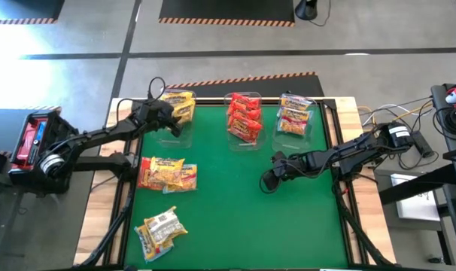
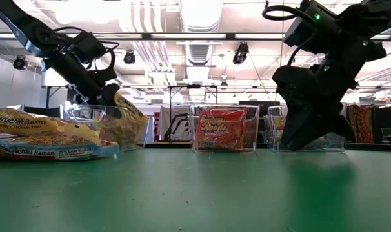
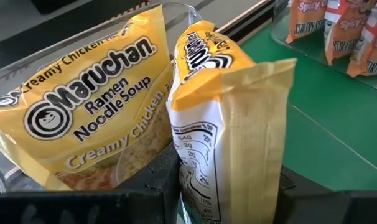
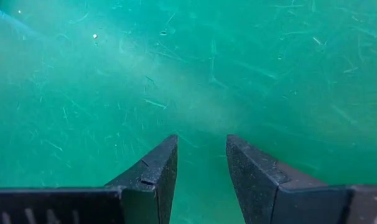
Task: Sort Maruchan noodles
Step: Put the yellow noodle pack into the left transparent bin
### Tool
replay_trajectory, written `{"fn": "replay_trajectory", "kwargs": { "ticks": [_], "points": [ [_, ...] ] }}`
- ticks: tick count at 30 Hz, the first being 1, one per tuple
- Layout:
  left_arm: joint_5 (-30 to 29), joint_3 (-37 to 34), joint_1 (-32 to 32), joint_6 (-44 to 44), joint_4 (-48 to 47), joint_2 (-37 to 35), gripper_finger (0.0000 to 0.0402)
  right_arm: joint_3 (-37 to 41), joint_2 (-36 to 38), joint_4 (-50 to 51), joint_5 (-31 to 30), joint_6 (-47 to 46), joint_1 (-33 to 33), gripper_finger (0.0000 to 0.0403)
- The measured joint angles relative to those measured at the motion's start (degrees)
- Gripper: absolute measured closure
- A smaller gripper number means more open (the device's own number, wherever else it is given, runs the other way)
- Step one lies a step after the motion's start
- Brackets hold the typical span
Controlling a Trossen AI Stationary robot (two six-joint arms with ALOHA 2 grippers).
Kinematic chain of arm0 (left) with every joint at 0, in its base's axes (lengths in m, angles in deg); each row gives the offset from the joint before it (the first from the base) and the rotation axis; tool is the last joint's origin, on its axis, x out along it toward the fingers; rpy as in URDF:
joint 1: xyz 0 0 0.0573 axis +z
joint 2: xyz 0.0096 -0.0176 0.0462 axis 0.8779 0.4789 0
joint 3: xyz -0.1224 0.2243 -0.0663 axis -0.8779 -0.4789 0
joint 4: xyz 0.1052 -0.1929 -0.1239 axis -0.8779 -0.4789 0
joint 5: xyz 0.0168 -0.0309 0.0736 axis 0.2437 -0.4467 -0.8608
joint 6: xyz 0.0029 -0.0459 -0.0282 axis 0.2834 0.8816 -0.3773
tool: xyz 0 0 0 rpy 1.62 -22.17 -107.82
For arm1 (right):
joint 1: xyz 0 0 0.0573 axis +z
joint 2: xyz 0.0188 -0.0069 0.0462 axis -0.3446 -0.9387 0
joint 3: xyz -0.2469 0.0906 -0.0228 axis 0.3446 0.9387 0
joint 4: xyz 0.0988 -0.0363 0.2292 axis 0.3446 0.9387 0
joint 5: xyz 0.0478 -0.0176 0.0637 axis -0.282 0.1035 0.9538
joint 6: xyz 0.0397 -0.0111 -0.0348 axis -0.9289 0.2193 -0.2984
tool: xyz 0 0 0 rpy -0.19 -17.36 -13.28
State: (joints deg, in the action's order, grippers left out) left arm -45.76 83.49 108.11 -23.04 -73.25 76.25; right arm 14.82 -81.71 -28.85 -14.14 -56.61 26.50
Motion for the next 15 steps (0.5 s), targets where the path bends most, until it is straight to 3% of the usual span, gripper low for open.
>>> {"fn": "replay_trajectory", "kwargs": {
  "ticks": [15],
  "points": [
    [-0.8,-0.1,1.4,-2.0,0.0,0.9,0.0280,0.0,0.0,0.0,0.0,0.0,0.0,0.0275]
  ]
}}
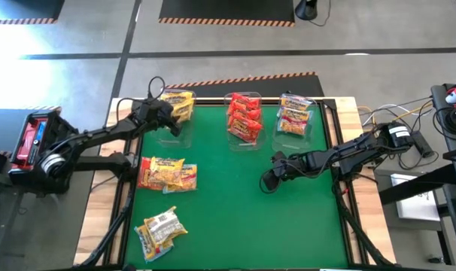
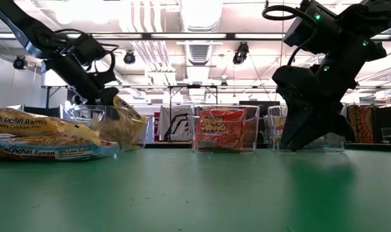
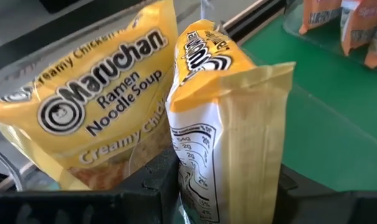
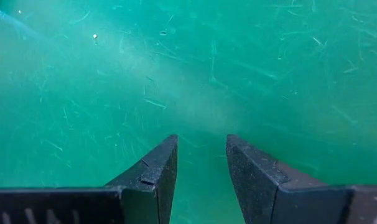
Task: Sort Maruchan noodles
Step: Put the yellow noodle pack into the left transparent bin
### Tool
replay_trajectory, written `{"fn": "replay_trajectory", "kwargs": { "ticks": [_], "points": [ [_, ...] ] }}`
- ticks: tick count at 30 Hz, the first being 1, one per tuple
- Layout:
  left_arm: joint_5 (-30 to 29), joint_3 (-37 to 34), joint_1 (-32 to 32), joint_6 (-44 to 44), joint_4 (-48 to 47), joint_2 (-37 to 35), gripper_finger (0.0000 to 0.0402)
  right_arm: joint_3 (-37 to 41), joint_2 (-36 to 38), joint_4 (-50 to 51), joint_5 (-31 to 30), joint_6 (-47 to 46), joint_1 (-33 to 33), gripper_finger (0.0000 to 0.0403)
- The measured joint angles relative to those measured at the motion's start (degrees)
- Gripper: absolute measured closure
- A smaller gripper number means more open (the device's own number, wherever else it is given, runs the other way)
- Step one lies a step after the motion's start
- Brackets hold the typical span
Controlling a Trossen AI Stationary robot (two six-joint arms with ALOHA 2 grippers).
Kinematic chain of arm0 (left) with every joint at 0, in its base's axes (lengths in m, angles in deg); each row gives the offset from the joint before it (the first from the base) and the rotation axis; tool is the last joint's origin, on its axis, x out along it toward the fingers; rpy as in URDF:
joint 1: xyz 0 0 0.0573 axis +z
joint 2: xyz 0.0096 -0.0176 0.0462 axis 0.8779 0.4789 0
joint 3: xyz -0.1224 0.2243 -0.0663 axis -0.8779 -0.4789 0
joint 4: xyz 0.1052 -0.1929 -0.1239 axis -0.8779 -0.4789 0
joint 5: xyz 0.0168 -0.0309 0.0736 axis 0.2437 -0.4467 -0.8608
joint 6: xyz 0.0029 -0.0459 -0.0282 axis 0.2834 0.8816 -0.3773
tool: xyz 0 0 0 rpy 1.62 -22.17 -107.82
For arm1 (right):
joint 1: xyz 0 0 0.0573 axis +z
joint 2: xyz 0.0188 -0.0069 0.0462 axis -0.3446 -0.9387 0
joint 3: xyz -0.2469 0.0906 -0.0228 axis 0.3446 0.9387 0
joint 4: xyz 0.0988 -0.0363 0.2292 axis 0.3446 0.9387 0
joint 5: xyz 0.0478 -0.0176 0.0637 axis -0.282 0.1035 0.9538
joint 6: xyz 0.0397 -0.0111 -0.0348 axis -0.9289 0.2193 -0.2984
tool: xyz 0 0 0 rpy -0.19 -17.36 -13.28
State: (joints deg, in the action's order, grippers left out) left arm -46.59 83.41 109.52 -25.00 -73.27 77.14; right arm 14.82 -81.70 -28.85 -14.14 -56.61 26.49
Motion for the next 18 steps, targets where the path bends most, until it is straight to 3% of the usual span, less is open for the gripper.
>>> {"fn": "replay_trajectory", "kwargs": {
  "ticks": [6,13,18],
  "points": [
    [-1.3,0.0,0.4,2.5,0.2,1.7,0.0279,0.0,0.0,0.0,0.0,0.0,0.0,0.0275],
    [-11.0,-0.1,0.4,8.0,-0.5,4.0,0.0278,0.0,0.0,0.0,0.0,0.0,0.0,0.0275],
    [-10.9,-0.1,0.4,9.2,-1.5,3.8,0.0278,0.0,0.0,0.0,0.0,0.0,0.0,0.0275]
  ]
}}
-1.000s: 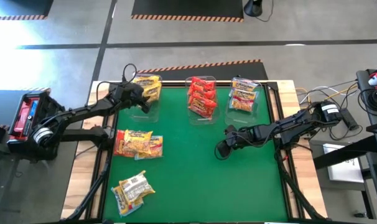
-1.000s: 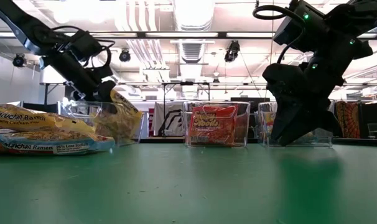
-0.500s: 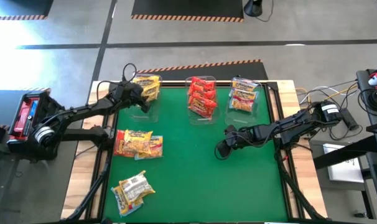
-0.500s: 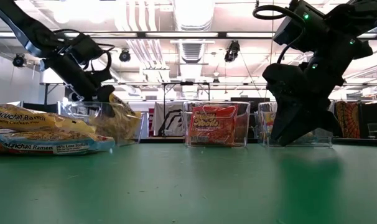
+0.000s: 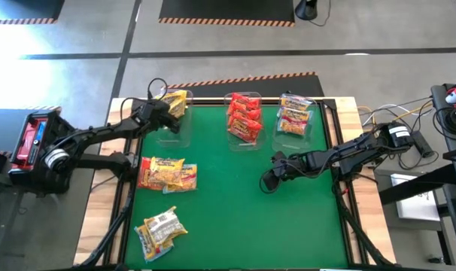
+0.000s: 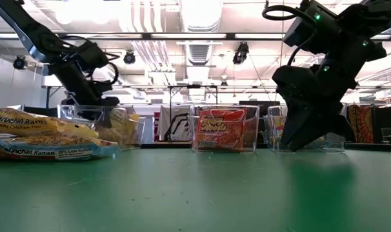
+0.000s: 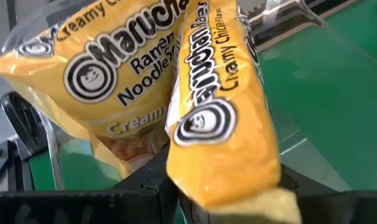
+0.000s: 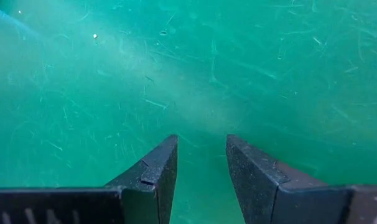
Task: Sort Maruchan noodles
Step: Put the yellow noodle pack into the left transparent bin
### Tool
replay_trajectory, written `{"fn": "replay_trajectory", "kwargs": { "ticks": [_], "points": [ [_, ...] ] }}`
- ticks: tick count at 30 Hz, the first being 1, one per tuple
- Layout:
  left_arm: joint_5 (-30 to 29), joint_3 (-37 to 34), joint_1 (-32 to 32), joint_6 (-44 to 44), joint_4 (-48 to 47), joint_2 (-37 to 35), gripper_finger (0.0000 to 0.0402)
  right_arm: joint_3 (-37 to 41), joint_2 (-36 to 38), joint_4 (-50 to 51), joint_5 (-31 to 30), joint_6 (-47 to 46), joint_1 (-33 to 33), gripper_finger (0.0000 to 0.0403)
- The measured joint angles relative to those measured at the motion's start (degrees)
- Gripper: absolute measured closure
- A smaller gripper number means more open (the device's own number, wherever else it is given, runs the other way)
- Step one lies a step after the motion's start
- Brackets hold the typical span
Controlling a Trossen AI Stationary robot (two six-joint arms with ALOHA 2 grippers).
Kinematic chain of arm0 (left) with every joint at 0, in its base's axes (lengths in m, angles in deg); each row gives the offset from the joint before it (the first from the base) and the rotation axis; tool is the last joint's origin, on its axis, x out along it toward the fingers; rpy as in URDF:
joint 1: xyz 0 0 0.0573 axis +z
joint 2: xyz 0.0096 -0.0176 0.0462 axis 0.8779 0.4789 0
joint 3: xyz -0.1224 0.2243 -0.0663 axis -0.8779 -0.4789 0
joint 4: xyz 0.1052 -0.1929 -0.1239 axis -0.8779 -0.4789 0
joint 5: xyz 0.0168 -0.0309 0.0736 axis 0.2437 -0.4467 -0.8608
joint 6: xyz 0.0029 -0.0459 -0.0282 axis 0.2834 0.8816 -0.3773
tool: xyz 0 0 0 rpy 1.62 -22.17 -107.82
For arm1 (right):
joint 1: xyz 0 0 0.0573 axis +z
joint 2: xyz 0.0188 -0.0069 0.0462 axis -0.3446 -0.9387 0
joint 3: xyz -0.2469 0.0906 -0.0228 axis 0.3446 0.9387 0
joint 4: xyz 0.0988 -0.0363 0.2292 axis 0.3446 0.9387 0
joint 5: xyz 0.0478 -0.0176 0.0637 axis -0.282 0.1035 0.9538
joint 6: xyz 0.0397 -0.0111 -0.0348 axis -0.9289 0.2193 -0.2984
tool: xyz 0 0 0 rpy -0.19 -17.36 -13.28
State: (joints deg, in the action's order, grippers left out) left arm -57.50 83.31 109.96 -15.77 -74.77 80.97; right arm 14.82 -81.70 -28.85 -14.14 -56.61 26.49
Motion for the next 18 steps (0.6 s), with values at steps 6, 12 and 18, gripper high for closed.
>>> {"fn": "replay_trajectory", "kwargs": {
  "ticks": [6,12,18],
  "points": [
    [2.9,0.0,0.1,4.1,-0.4,-1.2,0.0278,0.0,0.0,0.0,0.0,0.0,0.0,0.0275],
    [6.1,0.0,0.1,-2.8,0.2,-2.2,0.0278,0.0,0.0,0.0,0.0,0.0,0.0,0.0275],
    [6.0,0.0,0.1,-13.7,0.4,-2.2,0.0278,0.0,0.0,0.0,0.0,0.0,0.0,0.0275]
  ]
}}
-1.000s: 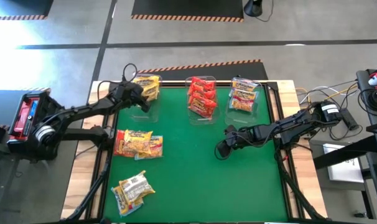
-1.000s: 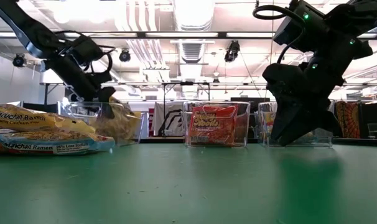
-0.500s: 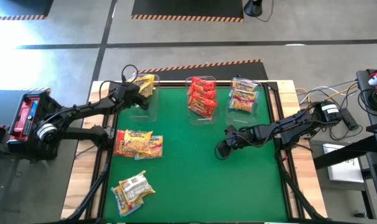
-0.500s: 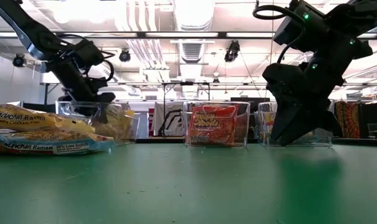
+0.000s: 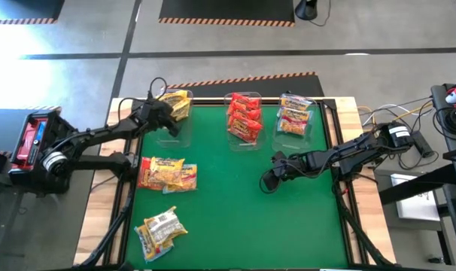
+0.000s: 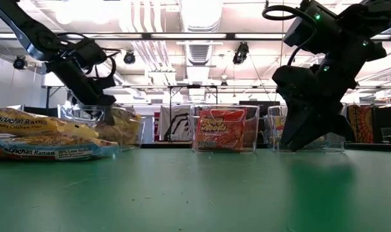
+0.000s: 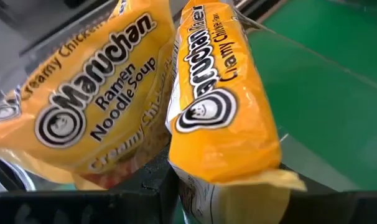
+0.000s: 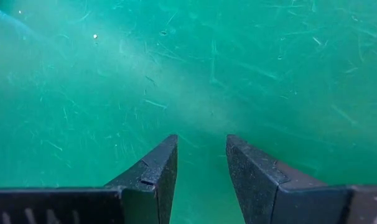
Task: Sort Maruchan noodles
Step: Put the yellow noodle pack into the left transparent bin
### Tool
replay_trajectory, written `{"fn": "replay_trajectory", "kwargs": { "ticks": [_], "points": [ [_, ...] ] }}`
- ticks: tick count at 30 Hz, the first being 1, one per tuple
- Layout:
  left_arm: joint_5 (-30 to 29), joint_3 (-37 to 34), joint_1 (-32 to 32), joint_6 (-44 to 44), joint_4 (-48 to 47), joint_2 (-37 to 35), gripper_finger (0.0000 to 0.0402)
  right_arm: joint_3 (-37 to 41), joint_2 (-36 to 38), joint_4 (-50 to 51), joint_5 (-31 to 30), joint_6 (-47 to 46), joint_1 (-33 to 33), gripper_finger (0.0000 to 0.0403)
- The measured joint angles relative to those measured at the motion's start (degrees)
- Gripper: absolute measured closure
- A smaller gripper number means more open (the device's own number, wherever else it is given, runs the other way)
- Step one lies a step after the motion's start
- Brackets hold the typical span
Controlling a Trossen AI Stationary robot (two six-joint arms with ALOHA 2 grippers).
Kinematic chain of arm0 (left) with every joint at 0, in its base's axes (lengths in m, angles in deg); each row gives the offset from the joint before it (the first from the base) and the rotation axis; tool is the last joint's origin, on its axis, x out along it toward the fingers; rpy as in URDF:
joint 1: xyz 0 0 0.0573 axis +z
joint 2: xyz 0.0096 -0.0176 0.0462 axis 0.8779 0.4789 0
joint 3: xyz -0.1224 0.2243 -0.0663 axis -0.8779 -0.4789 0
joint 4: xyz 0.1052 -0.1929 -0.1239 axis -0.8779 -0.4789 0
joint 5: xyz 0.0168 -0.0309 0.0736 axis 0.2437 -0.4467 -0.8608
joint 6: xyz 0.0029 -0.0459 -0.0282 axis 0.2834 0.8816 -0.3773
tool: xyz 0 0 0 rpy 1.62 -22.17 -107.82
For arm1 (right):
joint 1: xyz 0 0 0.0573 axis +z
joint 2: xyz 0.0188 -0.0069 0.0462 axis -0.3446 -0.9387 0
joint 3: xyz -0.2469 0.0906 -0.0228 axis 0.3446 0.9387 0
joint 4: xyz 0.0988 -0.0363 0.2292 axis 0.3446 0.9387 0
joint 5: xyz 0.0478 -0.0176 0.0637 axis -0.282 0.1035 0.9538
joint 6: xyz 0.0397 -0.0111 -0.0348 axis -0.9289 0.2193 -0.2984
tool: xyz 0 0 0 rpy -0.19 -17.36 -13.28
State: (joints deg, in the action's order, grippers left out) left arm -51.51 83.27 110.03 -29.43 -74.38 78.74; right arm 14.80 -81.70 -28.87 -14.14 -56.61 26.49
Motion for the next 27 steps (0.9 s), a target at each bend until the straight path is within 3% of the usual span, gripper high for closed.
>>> {"fn": "replay_trajectory", "kwargs": {
  "ticks": [7,15,22,27],
  "points": [
    [-0.5,0.0,0.9,2.5,0.0,0.4,0.0273,0.0,0.0,0.0,0.0,0.0,0.0,0.0275],
    [-0.9,0.0,2.5,3.0,-0.4,1.6,0.0227,0.0,0.0,0.0,0.0,0.0,0.0,0.0275],
    [-7.9,0.0,2.5,0.8,1.5,2.6,0.0181,0.0,0.0,0.0,0.0,0.0,0.0,0.0275],
    [-8.3,0.7,2.5,0.6,1.6,2.6,0.0174,0.0,0.0,0.0,0.0,0.0,0.0,0.0275]
  ]
}}
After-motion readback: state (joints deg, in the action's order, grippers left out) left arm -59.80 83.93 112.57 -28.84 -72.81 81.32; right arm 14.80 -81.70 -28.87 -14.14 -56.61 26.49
